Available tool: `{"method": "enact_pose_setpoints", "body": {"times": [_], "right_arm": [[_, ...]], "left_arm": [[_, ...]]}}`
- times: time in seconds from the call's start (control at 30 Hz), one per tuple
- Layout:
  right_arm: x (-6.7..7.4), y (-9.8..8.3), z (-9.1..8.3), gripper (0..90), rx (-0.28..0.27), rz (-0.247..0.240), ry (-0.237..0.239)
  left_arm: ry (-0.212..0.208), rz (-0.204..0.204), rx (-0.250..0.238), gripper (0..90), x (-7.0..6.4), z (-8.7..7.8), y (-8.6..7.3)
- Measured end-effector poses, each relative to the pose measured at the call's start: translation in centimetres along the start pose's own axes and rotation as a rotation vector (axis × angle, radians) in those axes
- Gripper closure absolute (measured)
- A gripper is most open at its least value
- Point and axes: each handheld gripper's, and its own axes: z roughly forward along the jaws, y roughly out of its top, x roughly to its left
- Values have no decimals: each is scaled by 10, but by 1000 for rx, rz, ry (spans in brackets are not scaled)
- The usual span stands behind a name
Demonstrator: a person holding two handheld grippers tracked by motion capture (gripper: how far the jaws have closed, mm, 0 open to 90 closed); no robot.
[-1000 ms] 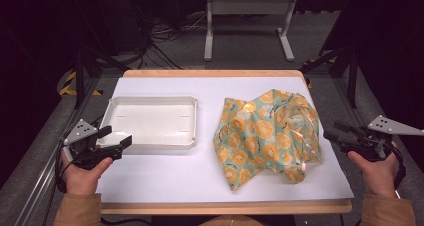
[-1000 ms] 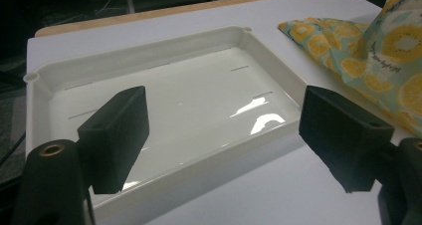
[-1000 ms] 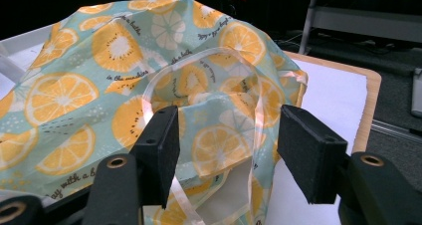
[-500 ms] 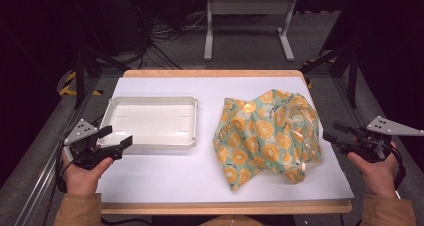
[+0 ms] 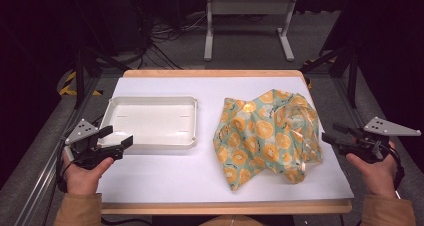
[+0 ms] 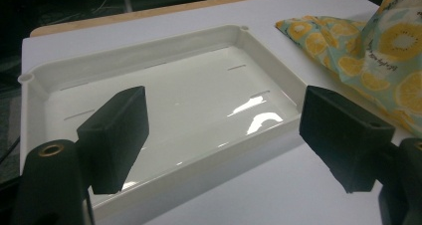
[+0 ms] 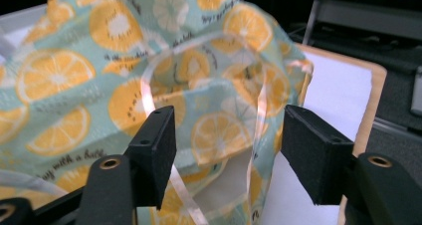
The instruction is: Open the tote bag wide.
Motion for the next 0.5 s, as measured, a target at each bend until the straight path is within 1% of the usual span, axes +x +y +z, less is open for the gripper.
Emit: {"method": "enact_pose_setpoints", "body": {"times": [0.03,0.17,0.33,0.4,0.5], "right_arm": [[0,-1,3,388,21,0,4],[-2,-5,11,377,65,1,4],[-6,-11,19,376,109,22,-25],[-8,-14,22,390,130,32,-32],[-9,-17,26,408,157,31,-37]], "left_arm": [[1,0,0,202,0,0,0],[0,1,6,201,-1,1,0],[0,2,8,199,0,2,0],[0,1,9,199,0,2,0],[-1,0,11,199,0,2,0]]}}
